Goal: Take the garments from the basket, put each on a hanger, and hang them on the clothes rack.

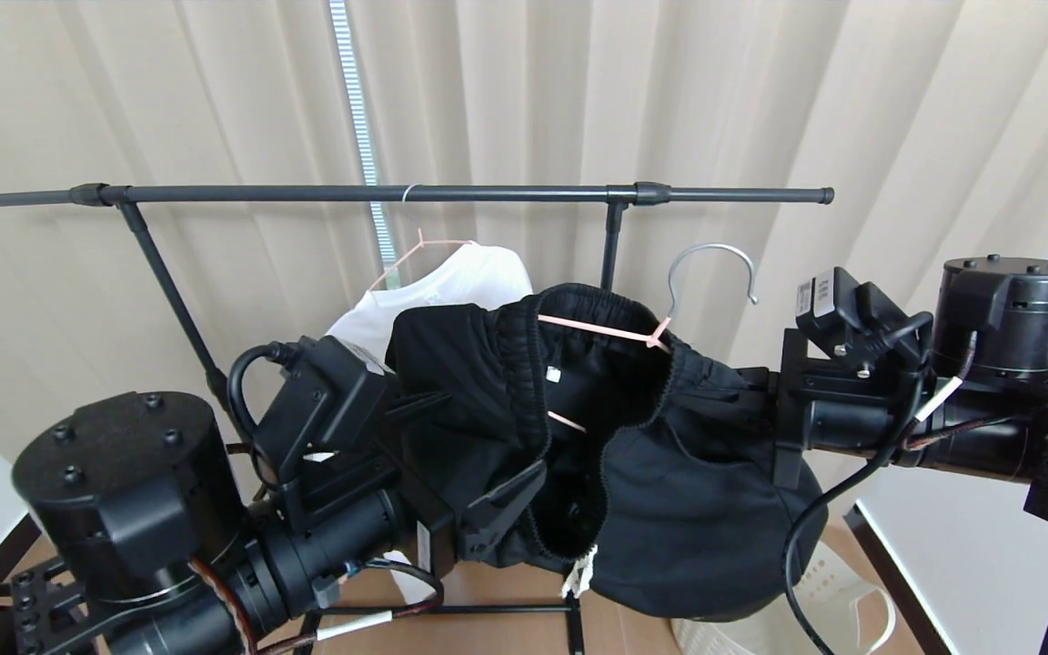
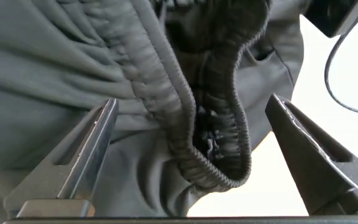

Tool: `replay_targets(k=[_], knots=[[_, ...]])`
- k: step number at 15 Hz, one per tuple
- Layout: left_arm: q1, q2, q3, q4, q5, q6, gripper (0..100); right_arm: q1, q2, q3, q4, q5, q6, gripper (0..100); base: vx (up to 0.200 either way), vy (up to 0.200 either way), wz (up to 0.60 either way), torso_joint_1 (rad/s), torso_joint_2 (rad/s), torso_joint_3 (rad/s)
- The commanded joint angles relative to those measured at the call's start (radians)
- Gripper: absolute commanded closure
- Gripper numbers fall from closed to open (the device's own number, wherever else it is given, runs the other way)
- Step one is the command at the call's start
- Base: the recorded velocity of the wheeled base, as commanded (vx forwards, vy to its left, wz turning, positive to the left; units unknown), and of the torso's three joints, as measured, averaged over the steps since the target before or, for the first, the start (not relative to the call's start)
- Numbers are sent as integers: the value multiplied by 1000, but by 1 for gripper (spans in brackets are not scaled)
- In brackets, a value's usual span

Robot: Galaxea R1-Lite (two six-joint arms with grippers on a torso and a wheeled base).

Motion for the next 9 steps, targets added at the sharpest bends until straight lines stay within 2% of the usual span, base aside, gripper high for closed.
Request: replay_targets(k=[1,2,5,6,7,8,9], knots=[[63,-137,-113,199,-13,-7,0,-14,9,9,1,13,-16,100,0,0,0,0,0,0],[87,-179,-181,340,-29,-13,0,-15,14,14,1,17,-34,100,0,0,0,0,0,0],[150,-203,-378,665,-72,-9,0,-15,32,35,2,21,-123,100,0,0,0,0,0,0],[156,-200,-400,705,-88,-4,0,-17,34,38,2,27,-145,100,0,0,0,0,0,0],[181,-197,-443,796,-152,27,0,-31,35,43,6,63,-177,100,0,0,0,0,0,0],[190,-197,-454,823,-169,51,0,-34,35,46,6,71,-182,100,0,0,0,0,0,0],[222,-194,-487,909,-217,137,0,-35,34,54,4,79,-188,100,0,0,0,0,0,0]])
